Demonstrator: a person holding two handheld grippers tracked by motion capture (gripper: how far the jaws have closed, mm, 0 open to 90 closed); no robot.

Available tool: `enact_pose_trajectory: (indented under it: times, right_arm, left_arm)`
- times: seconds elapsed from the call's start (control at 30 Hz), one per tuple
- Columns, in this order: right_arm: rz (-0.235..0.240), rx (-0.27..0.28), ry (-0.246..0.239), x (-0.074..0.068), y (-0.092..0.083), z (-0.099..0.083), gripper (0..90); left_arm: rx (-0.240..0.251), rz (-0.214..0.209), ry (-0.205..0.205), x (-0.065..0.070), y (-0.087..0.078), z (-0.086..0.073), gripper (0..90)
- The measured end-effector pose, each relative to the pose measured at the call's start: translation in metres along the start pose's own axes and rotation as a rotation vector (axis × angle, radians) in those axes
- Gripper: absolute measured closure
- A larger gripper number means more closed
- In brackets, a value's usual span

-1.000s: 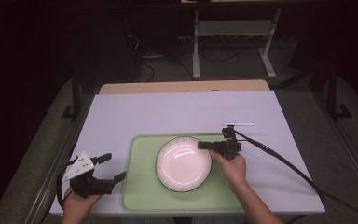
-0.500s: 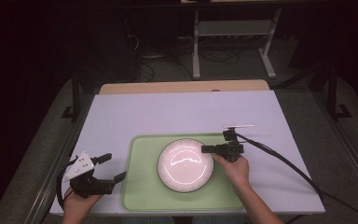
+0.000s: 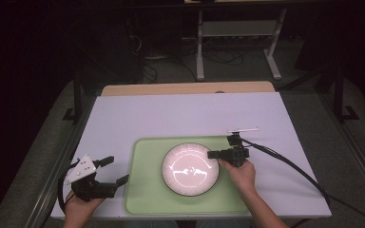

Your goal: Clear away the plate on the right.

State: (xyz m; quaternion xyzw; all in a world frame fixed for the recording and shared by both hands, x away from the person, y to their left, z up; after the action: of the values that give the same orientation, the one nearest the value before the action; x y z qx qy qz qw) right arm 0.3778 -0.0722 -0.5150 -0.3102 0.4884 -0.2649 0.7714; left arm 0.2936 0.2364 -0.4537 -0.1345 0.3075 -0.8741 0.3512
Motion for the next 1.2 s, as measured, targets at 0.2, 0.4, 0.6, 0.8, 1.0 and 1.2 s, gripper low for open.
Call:
enact_pose_trajectory:
  times: [0.2,0.4,0.6,0.8,1.0,1.2]
  right_arm:
    - [-0.009,-0.002,-0.007,0.0001,-0.0005,-0.0011,82.4]
    - [-0.018,-0.009,-0.017,0.0010,-0.0005,-0.0023,81.2]
    - [-0.015,-0.006,-0.020,0.0008,0.0005,-0.0023,81.2]
    - [-0.024,-0.009,-0.039,-0.0002,0.0007,-0.0052,81.3]
    - [-0.036,-0.010,-0.056,0.0001,-0.0005,-0.0068,79.8]
    - [-0.051,-0.006,-0.069,0.0003,-0.0016,-0.0076,78.2]
  left_arm:
    - [-0.002,-0.001,0.001,0.0004,0.0003,-0.0002,13.6]
    - [-0.005,-0.003,0.002,0.0008,0.0010,-0.0005,13.6]
    - [-0.006,-0.002,0.000,0.0003,0.0012,-0.0008,13.6]
    - [-0.011,-0.004,0.004,0.0013,0.0029,-0.0011,13.6]
    - [-0.016,-0.006,0.005,0.0022,0.0042,-0.0013,13.6]
    - [-0.019,-0.005,0.003,0.0020,0.0049,-0.0017,13.6]
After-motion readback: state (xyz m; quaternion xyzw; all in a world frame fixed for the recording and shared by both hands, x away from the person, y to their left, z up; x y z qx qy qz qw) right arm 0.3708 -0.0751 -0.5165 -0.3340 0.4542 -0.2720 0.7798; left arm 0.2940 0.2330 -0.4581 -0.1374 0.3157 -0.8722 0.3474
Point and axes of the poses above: each handheld gripper's, and its own axes: y roughly forward along the jaws, z roughly out of its top, x roughly to its right, the point moved 10 cm from there along y, roughly forward along the jaws, and after that the axes turned 14 degrees about -x, right-handed, at the moved point
